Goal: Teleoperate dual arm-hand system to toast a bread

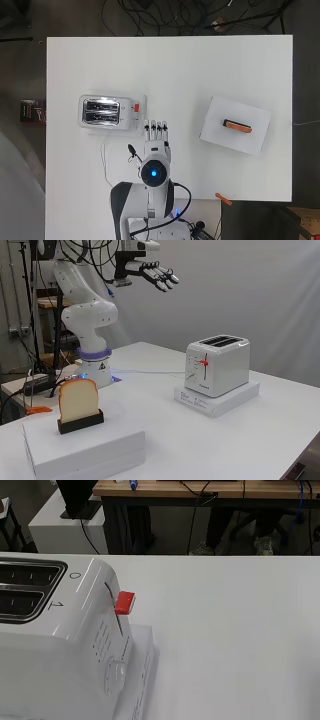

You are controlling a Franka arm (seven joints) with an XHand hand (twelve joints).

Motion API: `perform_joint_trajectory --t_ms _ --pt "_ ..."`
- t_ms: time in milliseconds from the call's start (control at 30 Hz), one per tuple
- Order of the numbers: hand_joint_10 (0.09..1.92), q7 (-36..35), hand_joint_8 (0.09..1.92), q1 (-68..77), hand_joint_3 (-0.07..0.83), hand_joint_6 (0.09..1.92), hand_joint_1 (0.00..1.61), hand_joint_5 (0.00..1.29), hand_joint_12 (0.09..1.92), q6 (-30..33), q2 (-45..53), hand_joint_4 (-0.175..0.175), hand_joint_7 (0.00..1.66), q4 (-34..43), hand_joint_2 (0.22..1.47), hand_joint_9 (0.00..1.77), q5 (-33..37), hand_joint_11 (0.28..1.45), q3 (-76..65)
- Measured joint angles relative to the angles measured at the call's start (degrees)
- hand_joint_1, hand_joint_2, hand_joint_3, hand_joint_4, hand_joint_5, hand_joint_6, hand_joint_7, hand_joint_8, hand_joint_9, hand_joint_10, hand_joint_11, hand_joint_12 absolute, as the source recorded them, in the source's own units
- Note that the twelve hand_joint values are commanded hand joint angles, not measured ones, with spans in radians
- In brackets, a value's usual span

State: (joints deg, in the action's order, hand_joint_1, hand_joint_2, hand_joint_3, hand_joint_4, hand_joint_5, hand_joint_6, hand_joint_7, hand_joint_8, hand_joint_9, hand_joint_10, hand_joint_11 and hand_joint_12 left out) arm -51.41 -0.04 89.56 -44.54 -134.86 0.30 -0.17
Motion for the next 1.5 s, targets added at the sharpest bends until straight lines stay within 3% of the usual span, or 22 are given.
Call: perform_joint_trajectory --t_ms 300,433,567,800,967,1133,1500 --pt "0.09 0.2 0.09 -0.9 0.007 0.09 0.08 0.22 0.09 -4.2 4.0 -0.013 0.37 2.9 1.06 0.52 -0.4 0.47 -1.1" --pt "0.09 -2.7 0.09 -1.9 0.003 0.09 0.10 0.26 0.09 -5.4 8.9 0.001 0.37 6.0 1.06 0.50 -0.8 0.47 -5.7" --pt "0.09 -8.1 0.09 -3.4 0.001 0.09 0.13 0.25 0.09 -3.9 14.9 0.003 0.37 7.5 1.06 0.49 -1.9 0.47 -13.4" --pt "0.09 -16.7 0.09 -5.1 0.013 0.09 0.11 0.22 0.09 1.6 25.0 -0.032 0.38 10.3 1.10 0.50 -3.6 0.48 -20.5" --pt "0.09 -20.3 0.09 -7.0 -0.006 0.09 0.07 0.25 0.09 0.8 33.8 0.014 0.42 16.5 1.08 0.51 -3.2 0.48 -21.8" --pt "0.09 -19.5 0.09 -9.1 -0.020 0.09 0.19 0.24 0.09 -1.1 41.7 0.028 0.44 21.8 0.94 0.55 -5.8 0.51 -21.5" --pt "0.09 -13.3 0.09 -9.5 -0.014 0.09 0.22 0.23 0.09 -2.1 44.9 0.009 0.42 21.6 0.88 0.58 -19.2 0.55 -18.7"
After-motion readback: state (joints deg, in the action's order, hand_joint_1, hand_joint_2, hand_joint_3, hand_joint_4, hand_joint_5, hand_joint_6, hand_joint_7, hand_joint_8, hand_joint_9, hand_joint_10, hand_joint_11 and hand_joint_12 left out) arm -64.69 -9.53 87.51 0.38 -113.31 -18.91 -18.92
